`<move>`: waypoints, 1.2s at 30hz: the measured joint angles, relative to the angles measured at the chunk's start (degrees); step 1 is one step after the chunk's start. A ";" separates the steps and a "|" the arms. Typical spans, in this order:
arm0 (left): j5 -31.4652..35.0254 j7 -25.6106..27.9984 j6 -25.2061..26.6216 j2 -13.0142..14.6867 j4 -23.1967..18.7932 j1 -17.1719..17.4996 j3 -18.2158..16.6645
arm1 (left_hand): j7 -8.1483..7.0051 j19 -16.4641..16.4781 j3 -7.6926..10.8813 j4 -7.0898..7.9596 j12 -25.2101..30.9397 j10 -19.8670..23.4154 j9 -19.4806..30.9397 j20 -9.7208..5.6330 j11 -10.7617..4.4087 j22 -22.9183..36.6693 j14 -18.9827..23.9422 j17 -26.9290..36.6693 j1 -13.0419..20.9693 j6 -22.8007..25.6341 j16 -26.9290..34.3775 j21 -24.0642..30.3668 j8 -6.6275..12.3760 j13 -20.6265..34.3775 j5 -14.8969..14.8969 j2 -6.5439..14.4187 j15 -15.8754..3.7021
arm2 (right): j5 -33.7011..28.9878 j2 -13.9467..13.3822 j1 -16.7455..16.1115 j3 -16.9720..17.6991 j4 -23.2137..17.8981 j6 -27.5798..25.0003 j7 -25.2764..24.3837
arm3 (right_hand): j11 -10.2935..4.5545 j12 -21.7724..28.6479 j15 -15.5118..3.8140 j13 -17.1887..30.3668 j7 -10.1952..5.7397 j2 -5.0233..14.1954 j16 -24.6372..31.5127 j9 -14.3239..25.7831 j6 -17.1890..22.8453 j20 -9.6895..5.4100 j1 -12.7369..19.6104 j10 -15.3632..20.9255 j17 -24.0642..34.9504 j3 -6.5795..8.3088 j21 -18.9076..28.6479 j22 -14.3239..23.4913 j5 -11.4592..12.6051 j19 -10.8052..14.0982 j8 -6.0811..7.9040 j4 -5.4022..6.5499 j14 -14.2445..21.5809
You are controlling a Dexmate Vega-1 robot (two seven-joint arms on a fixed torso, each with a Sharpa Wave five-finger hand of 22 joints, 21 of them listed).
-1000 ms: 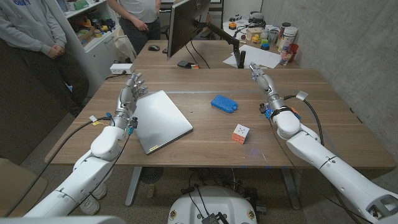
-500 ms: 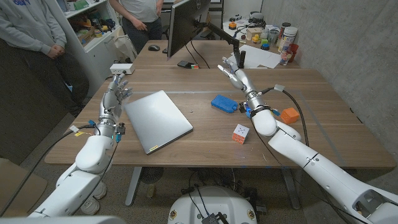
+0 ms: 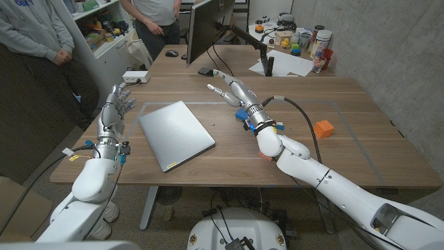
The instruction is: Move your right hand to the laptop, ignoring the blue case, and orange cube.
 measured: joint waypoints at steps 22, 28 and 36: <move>3.14 -1.15 -1.64 -5.47 -2.73 4.35 -5.39 | 0.01 0.00 0.23 -0.23 0.23 0.62 -0.13 0.00 0.01 0.00 0.00 -0.01 0.00 0.82 0.00 0.00 0.06 0.00 0.00 0.00 0.00 | -13.75 9.28 8.90 -13.96 7.57 -4.94 7.92 | -2.80 -1.55 -0.90 0.01 -0.49 -0.47 -1.34 0.01 -4.22 -0.02 4.94 -3.85 0.01 1.55 -1.16 -1.22 0.14 2.19 -0.73 -0.66 -2.59; 3.57 -1.62 -1.64 -6.54 -3.18 4.89 -6.45 | 0.01 0.00 0.23 -0.23 0.23 0.92 -0.13 0.00 0.29 0.00 0.29 -0.01 0.00 0.82 0.00 0.00 0.06 0.00 0.00 0.00 0.29 | -15.91 12.30 11.12 -17.37 11.07 -5.53 9.05 | -0.20 -1.11 -0.81 0.01 0.28 -0.01 -1.34 -0.28 -1.76 -0.19 5.40 -3.35 0.01 2.41 -6.89 -2.11 0.64 -6.25 -0.44 -0.16 -6.40; 3.87 -2.27 -1.37 -7.51 -3.68 5.59 -7.65 | 0.01 0.00 0.23 -0.23 0.23 0.91 -0.13 0.00 0.29 -0.01 0.29 -0.01 0.00 0.82 0.00 0.00 0.06 0.00 0.00 0.00 0.29 | -13.58 16.56 13.35 -19.21 17.19 -3.13 9.78 | 1.77 -0.66 -0.36 0.01 3.79 0.54 -1.08 -0.28 -2.60 -0.10 3.91 -3.18 0.04 1.89 -8.78 -1.68 0.64 -7.31 -0.68 0.83 -6.34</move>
